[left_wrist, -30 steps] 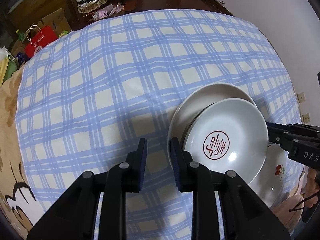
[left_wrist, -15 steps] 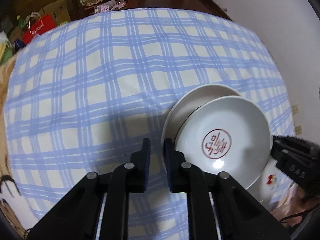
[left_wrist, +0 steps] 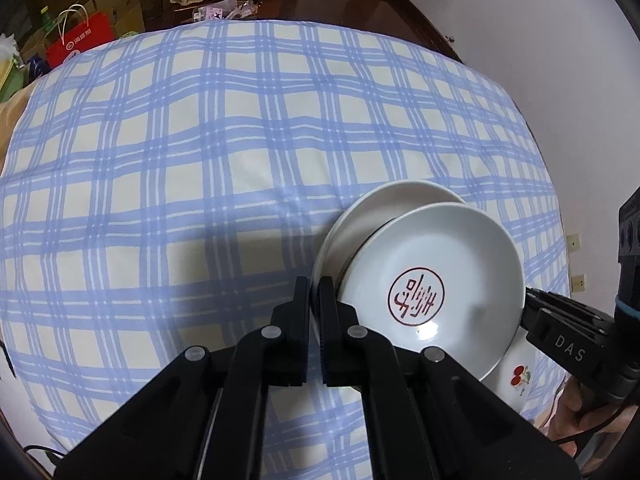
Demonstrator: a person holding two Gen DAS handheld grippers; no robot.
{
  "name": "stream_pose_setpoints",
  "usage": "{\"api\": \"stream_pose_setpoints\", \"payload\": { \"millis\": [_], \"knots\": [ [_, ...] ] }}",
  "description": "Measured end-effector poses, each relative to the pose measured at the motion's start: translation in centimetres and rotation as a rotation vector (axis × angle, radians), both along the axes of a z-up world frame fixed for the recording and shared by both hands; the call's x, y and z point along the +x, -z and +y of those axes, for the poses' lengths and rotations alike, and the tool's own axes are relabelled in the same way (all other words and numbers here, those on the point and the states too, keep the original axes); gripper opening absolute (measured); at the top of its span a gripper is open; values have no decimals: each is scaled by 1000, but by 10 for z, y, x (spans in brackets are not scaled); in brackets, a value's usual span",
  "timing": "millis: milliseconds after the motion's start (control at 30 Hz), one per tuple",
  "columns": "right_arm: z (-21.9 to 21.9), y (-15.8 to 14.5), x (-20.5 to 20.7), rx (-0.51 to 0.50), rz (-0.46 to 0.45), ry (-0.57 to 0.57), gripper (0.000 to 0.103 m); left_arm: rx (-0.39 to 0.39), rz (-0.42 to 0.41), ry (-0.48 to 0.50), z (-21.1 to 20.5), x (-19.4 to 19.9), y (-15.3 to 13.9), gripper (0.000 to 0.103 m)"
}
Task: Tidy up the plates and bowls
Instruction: 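Lift and carry the bowl stack over the cherry plates with both tools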
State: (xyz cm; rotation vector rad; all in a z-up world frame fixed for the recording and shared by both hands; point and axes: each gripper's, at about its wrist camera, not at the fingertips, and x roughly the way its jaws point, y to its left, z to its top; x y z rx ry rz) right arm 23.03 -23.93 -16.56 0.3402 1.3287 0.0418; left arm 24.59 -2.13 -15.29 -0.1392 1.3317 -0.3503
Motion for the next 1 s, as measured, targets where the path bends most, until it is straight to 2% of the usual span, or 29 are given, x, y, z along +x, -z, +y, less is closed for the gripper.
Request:
{"api": "stream_pose_setpoints", "payload": {
  "millis": [333, 700, 1000],
  "knots": [
    [9, -14, -2, -43, -32, -26, 8, -9, 11, -31, 9, -2, -7, 2],
    [2, -19, -7, -22, -51, -14, 8, -21, -5, -21, 3, -2, -14, 2],
    [-1, -41, -15, -19, -84, -25, 8, -49, -44, -21, 14, -16, -37, 2]
  ]
}}
